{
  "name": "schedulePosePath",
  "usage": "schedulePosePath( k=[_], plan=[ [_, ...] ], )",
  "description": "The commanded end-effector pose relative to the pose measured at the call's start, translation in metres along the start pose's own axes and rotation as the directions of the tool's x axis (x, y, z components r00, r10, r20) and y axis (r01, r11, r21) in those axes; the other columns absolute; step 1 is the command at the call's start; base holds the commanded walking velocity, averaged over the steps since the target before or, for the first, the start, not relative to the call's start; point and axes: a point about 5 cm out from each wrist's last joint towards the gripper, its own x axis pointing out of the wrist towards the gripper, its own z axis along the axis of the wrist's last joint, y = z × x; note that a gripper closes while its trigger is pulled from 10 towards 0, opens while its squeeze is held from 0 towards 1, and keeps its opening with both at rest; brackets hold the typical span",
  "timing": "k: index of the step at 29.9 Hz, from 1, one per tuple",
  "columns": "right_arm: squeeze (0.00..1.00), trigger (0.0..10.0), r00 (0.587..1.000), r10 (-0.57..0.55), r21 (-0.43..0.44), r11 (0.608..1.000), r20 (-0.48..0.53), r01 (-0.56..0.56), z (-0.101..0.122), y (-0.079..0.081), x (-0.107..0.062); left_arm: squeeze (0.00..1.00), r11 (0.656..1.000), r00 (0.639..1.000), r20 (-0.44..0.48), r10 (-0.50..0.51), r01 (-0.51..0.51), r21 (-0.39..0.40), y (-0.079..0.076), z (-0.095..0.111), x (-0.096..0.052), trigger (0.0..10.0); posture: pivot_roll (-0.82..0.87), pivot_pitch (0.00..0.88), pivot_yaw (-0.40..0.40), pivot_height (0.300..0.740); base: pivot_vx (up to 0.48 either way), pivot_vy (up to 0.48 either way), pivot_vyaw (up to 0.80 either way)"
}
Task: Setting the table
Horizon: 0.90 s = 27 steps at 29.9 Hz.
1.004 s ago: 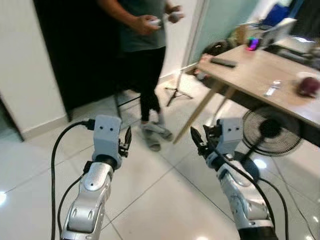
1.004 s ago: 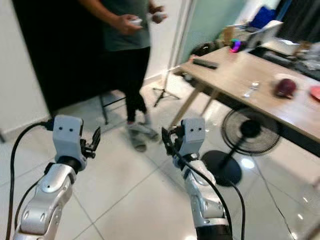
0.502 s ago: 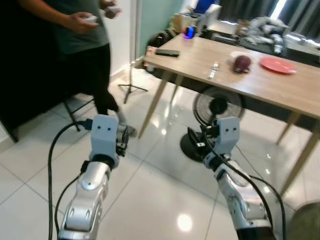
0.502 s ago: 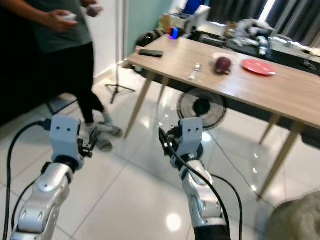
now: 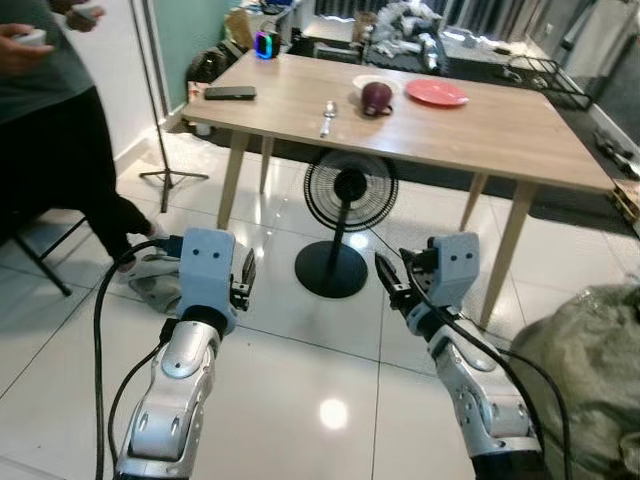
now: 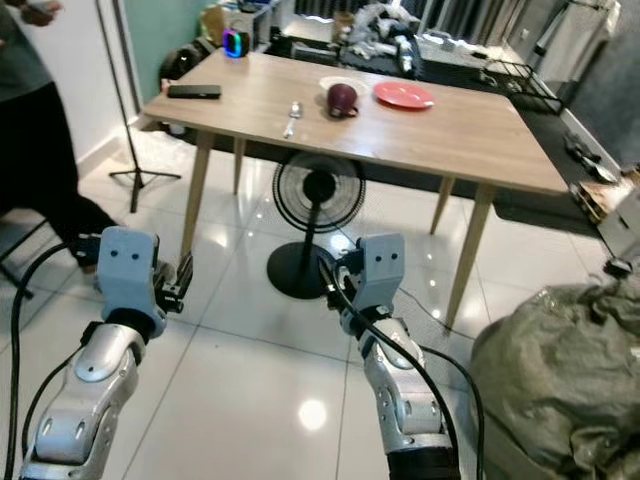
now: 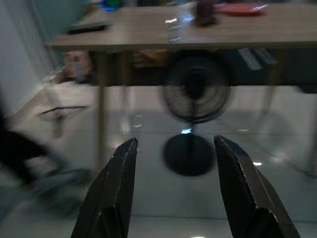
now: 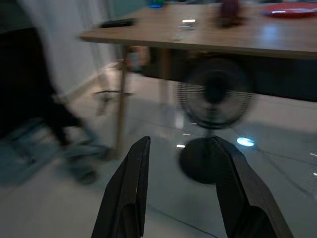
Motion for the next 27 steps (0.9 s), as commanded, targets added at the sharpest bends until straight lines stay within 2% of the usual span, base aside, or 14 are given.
schedulePosePath(
  k=[1, 12, 15, 20, 27],
  plan=[
    [0.00, 10.0, 1.000, -0.007, -0.001, 1.000, -0.007, 0.007, -0.002, -0.002, -0.001, 0.00, 1.000, 1.000, -0.011, -0.008, 0.008, 0.004, -0.002, -0.003, 0.000, 10.0, -0.01, 0.000, -0.002, 0.740, 0.000, 0.000, -0.80],
    [0.00, 10.0, 1.000, -0.002, -0.013, 1.000, 0.004, 0.002, 0.000, -0.001, 0.000, 0.00, 1.000, 1.000, -0.003, -0.003, 0.003, -0.007, -0.001, -0.001, 0.000, 10.0, -0.01, 0.000, -0.003, 0.740, 0.000, 0.000, -0.80],
    [0.00, 10.0, 1.000, 0.015, -0.019, 1.000, 0.022, -0.015, 0.002, 0.001, 0.000, 0.00, 0.999, 0.999, 0.019, 0.029, -0.029, 0.013, 0.001, 0.001, 0.002, 10.0, -0.01, 0.000, -0.004, 0.740, 0.086, 0.000, 0.00],
    [0.00, 10.0, 0.999, 0.027, -0.006, 1.000, 0.035, -0.027, 0.005, 0.004, 0.001, 0.04, 0.996, 0.996, 0.028, 0.090, -0.091, 0.020, 0.007, 0.003, 0.005, 10.0, -0.01, 0.000, -0.004, 0.740, 0.447, 0.000, 0.00],
    [0.00, 10.0, 0.997, 0.053, 0.009, 0.999, 0.050, -0.053, 0.007, 0.008, 0.001, 0.02, 0.995, 0.995, 0.031, 0.093, -0.094, 0.025, 0.009, 0.003, 0.006, 10.0, -0.01, 0.000, -0.001, 0.740, 0.480, 0.000, 0.00]
  ],
)
